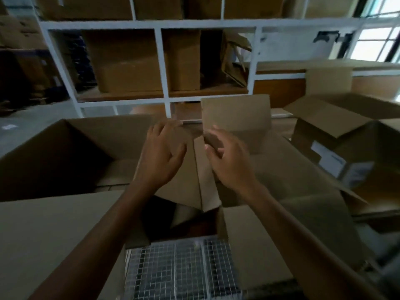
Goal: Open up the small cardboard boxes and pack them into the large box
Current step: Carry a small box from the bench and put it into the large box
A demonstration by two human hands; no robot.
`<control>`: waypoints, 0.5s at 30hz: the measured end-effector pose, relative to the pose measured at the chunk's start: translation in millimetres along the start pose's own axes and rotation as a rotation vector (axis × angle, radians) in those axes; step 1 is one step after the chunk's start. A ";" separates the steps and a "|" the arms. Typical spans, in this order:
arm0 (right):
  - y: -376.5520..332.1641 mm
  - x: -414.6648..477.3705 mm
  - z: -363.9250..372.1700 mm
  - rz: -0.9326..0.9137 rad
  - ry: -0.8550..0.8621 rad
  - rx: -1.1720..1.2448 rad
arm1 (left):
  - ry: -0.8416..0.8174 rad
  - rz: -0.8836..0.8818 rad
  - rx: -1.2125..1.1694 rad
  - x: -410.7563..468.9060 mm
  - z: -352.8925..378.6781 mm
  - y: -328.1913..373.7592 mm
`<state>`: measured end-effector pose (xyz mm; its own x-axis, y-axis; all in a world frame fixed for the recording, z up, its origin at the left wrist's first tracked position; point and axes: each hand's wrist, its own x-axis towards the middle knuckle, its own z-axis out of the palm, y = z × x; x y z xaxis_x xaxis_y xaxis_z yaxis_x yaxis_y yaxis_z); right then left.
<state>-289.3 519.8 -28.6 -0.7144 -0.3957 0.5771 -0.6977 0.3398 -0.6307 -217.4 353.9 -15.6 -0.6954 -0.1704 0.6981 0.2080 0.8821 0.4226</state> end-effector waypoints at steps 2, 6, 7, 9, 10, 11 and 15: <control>13.5 -26.3 -12.8 0.097 0.006 -0.018 | -0.045 0.016 -0.059 -15.8 14.6 11.0; 30.9 -68.0 -40.9 0.275 -0.054 -0.070 | -0.169 0.037 -0.087 -33.3 48.7 19.6; 34.9 -75.3 -48.0 0.307 -0.063 -0.102 | -0.196 0.031 -0.106 -36.1 57.6 21.4; 44.9 -87.4 -60.7 0.386 -0.083 -0.167 | -0.253 -0.040 -0.150 -41.8 73.4 25.8; 52.3 -92.1 -65.8 0.431 -0.093 -0.188 | -0.280 -0.084 -0.163 -43.8 80.0 27.3; 61.3 -96.9 -69.0 0.470 -0.108 -0.210 | -0.307 -0.126 -0.163 -45.5 88.4 27.3; 104.3 -114.4 -67.9 0.566 -0.234 -0.377 | -0.413 -0.258 -0.169 -50.4 120.2 21.8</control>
<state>-284.0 658.5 -125.1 -0.9712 -0.2301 0.0619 -0.2252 0.8015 -0.5540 -260.5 434.6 -111.1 -0.9453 -0.1554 0.2870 0.0787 0.7449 0.6625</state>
